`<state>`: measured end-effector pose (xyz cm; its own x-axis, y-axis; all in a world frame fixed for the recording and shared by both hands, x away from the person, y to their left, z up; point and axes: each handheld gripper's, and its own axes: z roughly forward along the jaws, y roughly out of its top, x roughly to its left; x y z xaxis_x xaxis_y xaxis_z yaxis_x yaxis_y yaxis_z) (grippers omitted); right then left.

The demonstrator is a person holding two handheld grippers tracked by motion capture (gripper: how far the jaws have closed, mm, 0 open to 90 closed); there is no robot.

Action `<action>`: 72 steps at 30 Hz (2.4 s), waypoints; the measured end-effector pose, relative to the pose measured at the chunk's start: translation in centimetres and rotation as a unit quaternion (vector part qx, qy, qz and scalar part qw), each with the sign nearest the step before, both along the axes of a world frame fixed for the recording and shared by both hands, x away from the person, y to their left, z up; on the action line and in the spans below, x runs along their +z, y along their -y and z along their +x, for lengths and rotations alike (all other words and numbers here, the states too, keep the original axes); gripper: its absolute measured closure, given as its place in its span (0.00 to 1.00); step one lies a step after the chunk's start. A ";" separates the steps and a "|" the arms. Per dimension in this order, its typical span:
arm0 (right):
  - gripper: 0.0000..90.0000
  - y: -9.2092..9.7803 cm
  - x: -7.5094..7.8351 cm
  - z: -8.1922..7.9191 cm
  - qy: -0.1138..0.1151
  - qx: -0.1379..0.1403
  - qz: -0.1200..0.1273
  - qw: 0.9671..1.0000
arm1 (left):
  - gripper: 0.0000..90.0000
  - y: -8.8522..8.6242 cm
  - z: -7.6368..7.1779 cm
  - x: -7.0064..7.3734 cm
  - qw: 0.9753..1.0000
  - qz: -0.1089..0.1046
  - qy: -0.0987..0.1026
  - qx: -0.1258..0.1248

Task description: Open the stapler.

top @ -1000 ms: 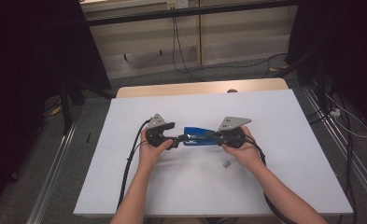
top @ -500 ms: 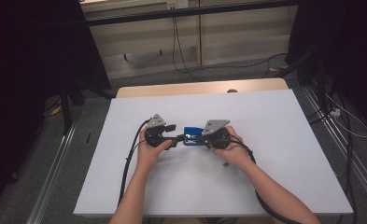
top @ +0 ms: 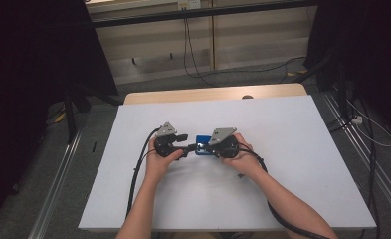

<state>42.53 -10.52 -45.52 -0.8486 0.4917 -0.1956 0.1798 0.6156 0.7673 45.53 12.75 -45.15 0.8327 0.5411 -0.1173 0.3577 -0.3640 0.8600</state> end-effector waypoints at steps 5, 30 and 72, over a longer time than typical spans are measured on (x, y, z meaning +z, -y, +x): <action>1.00 0.1 -0.1 0.1 -0.003 0.000 0.008 1.000 | 0.66 -0.2 0.0 0.1 1.000 0.007 -0.001 -0.012; 1.00 0.3 -0.2 0.2 -0.025 -0.006 0.027 0.999 | 1.00 0.8 0.3 -0.3 0.999 0.026 -0.012 -0.040; 1.00 -0.7 0.4 -0.7 -0.015 -0.091 0.105 0.990 | 1.00 1.6 0.7 2.2 0.998 -0.036 0.013 -0.041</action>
<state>41.81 -9.86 -45.09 -0.7463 0.6639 -0.0481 0.2980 0.3979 0.8677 46.21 11.10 -42.91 0.8773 0.4615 -0.1315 0.3067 -0.3287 0.8932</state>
